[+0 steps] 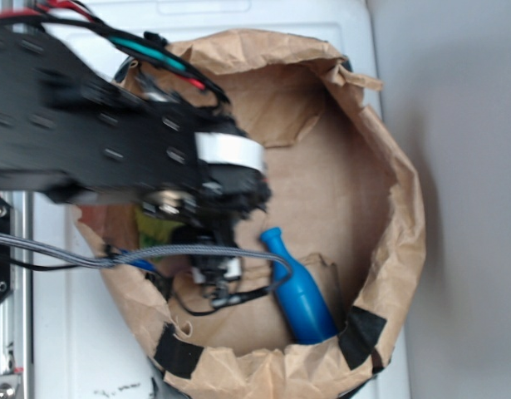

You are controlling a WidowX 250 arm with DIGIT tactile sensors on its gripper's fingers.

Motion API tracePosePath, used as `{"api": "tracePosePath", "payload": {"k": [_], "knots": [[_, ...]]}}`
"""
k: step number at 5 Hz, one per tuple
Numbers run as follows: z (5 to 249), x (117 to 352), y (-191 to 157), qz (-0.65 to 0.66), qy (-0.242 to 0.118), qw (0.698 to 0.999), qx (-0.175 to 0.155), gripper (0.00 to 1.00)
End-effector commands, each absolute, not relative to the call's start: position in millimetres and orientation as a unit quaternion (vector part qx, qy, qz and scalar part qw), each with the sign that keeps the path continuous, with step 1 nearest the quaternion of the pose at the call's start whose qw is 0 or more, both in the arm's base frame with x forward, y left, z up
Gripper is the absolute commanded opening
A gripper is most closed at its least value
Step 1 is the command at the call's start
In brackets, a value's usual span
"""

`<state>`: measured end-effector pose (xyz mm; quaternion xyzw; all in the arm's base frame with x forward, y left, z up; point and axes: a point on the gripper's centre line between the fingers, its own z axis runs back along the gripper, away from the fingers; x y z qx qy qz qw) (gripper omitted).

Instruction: Grab the plastic pickle.

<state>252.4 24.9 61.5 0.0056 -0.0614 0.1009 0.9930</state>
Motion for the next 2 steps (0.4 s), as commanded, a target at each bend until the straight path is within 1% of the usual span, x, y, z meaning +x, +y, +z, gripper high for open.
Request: {"api": "tracePosePath", "payload": {"k": [1,2], "knots": [[44.0,278.2,25.9,0.111,-0.116,0.987,0.002,1.0],[31.5,270.6,28.3,0.124,-0.12,0.985,0.014,1.0]]}}
